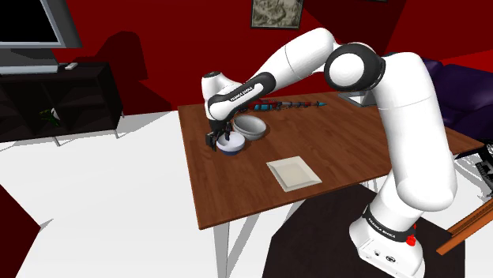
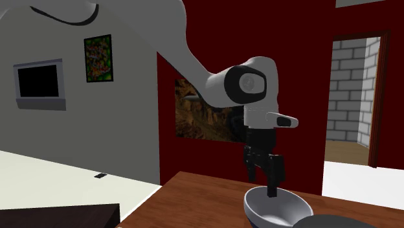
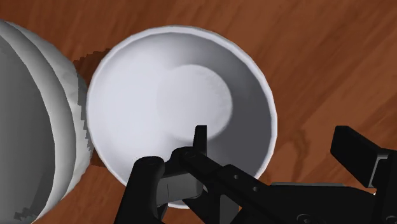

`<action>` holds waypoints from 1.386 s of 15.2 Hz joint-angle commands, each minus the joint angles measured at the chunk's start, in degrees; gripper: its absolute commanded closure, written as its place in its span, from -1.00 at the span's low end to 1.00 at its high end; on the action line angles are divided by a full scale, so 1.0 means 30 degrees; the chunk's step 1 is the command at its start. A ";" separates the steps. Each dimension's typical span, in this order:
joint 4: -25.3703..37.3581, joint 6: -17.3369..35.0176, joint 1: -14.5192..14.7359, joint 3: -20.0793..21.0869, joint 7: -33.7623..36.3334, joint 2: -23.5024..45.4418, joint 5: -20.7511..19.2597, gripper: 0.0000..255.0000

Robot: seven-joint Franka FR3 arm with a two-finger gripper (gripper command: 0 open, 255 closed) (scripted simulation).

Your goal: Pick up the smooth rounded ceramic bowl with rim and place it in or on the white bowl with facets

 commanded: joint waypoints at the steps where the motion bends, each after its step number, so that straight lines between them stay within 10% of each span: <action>1: -0.0105 0.0476 0.0019 -0.0063 0.0079 0.0371 -0.0096 -1.00; 9: -0.0108 0.0475 0.0019 -0.0063 0.0079 0.0368 -0.0095 -1.00; 10: -0.0108 0.0475 0.0019 -0.0063 0.0079 0.0368 -0.0095 1.00; 21: -0.0064 0.0131 -0.0009 -0.0014 0.0009 0.0062 -0.0023 1.00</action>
